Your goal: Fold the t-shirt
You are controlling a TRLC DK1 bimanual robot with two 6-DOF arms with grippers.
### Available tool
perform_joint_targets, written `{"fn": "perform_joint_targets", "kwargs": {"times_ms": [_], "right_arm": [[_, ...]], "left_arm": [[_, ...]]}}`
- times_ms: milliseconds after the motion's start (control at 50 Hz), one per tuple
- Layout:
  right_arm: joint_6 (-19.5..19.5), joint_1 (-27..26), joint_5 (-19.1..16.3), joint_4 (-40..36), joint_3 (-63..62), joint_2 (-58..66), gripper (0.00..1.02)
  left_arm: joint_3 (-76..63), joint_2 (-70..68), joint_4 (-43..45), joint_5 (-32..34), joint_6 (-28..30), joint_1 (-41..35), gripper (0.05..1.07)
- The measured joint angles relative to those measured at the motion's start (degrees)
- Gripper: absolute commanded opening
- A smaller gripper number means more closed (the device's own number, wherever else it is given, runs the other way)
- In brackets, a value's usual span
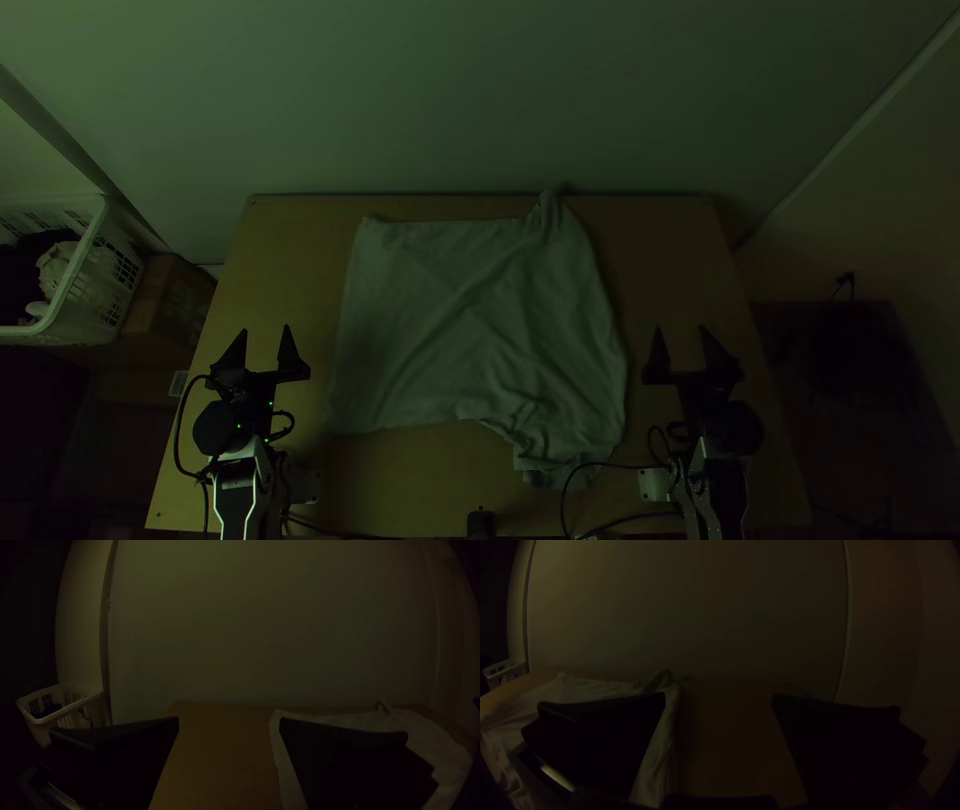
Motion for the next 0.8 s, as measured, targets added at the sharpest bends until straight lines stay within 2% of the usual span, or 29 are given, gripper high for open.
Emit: {"fn": "perform_joint_targets", "kwargs": {"times_ms": [480, 580, 800], "right_arm": [[0.0, 0.0, 0.1, 0.0, 0.0, 0.0, 0.98], [0.0, 0.0, 2.7, -0.4, 0.0, 0.0, 0.98], [-1.1, -1.6, 3.5, -0.6, 0.0, 0.0, 0.98]], "left_arm": [[0.0, 0.0, 0.0, 0.0, -1.6, 0.0, 1.02], [0.0, 0.0, 0.0, 0.0, -2.6, 0.0, 1.02], [0.0, 0.0, 0.0, 0.0, -4.1, -1.6, 1.02]]}}
